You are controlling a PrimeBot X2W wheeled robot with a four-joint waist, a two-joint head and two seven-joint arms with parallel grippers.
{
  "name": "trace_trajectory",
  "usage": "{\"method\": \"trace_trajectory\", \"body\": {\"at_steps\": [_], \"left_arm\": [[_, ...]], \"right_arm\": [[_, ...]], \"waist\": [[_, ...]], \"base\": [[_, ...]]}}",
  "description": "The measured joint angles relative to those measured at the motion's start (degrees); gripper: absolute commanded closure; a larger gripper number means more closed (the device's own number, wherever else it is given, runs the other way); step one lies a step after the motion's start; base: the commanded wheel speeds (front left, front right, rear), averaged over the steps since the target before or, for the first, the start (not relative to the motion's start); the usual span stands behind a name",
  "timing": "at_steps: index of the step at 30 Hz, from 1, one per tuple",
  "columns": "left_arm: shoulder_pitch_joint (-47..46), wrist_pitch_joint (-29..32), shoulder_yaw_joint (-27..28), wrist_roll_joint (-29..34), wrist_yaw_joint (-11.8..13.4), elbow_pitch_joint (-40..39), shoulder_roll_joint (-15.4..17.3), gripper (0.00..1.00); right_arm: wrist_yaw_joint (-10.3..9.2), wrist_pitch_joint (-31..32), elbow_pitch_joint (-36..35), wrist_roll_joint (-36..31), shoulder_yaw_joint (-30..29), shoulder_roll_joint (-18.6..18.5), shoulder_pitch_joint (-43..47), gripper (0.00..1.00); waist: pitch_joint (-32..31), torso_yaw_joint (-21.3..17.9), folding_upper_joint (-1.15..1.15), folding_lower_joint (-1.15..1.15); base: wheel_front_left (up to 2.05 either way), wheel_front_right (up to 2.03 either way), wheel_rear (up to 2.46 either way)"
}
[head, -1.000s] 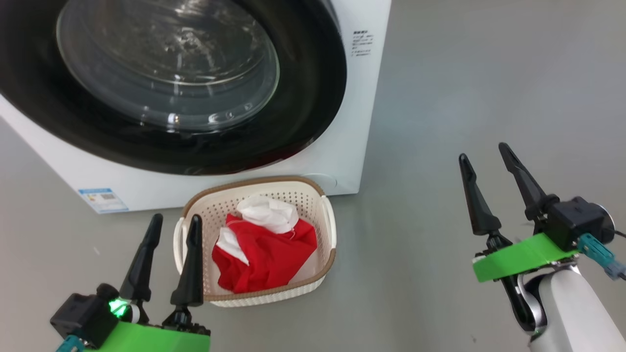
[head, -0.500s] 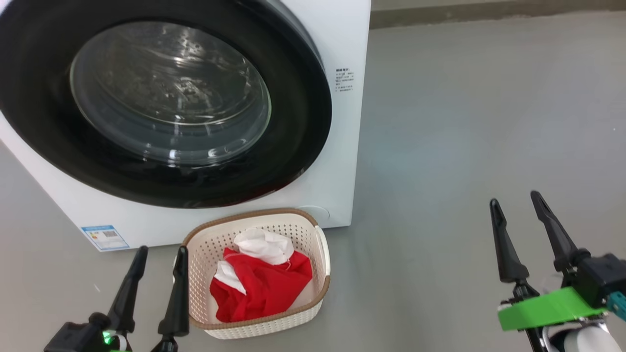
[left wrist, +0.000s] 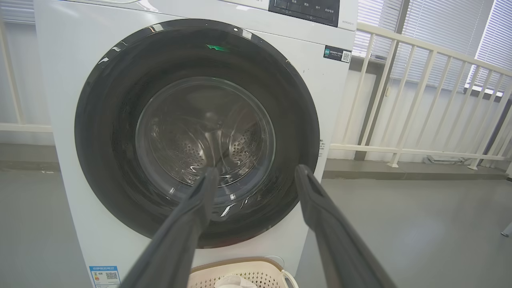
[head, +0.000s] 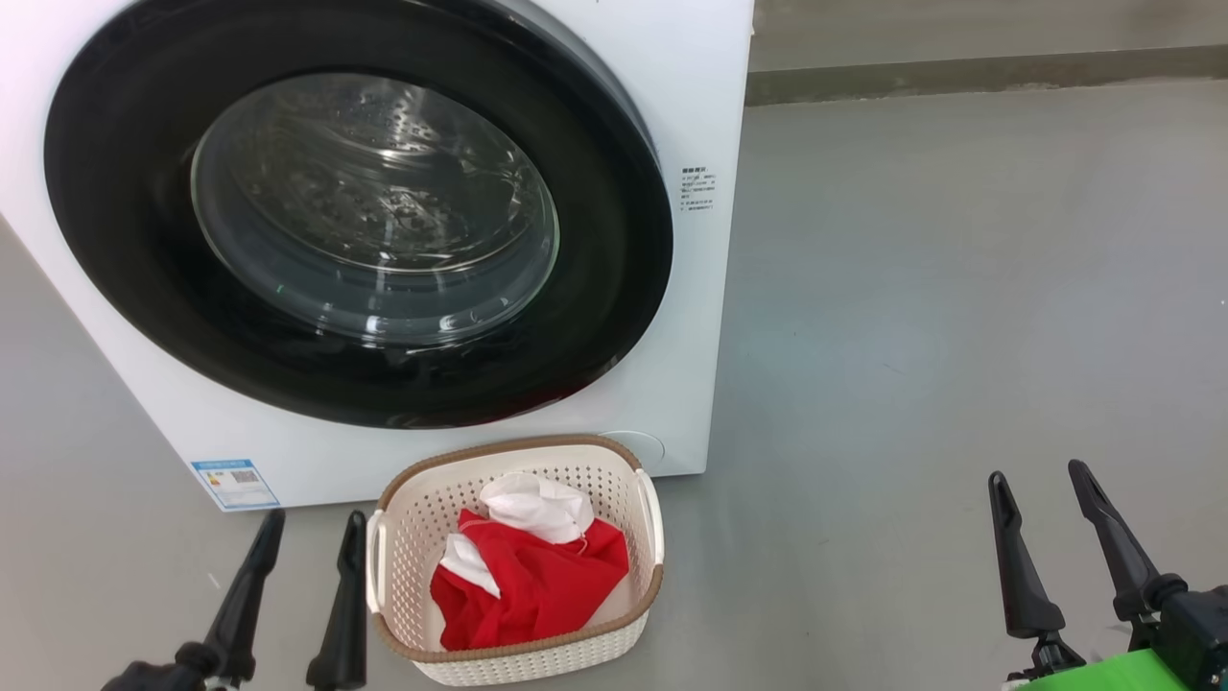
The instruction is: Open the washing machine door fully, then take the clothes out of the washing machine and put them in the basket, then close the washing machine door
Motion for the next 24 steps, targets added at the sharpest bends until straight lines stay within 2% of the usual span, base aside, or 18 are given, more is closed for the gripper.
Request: {"method": "trace_trajectory", "body": {"at_steps": [21, 22, 24], "left_arm": [[0.99, 0.0, 0.44, 0.43, -0.02, -0.04, -0.11, 0.0], [0.99, 0.0, 0.55, 0.41, -0.01, -0.08, -0.21, 1.0], [1.17, 0.04, 0.29, 0.29, -0.01, 1.41, -0.63, 1.0]], "right_arm": [[0.0, 1.63, -2.81, 0.1, 0.27, 0.03, 1.75, 0.0], [0.0, 1.74, -2.81, 0.16, 0.31, 0.03, 1.89, 1.0], [0.0, 1.79, -1.29, -0.01, 0.32, 0.37, 1.97, 1.0]], "waist": [[-0.49, -0.47, 0.0, 0.0], [-0.45, -0.43, 0.0, 0.0], [-0.44, -0.43, 0.0, 0.0]], "base": [[0.0, 0.0, 0.0], [0.0, 0.0, 0.0], [0.0, 0.0, 0.0]]}}
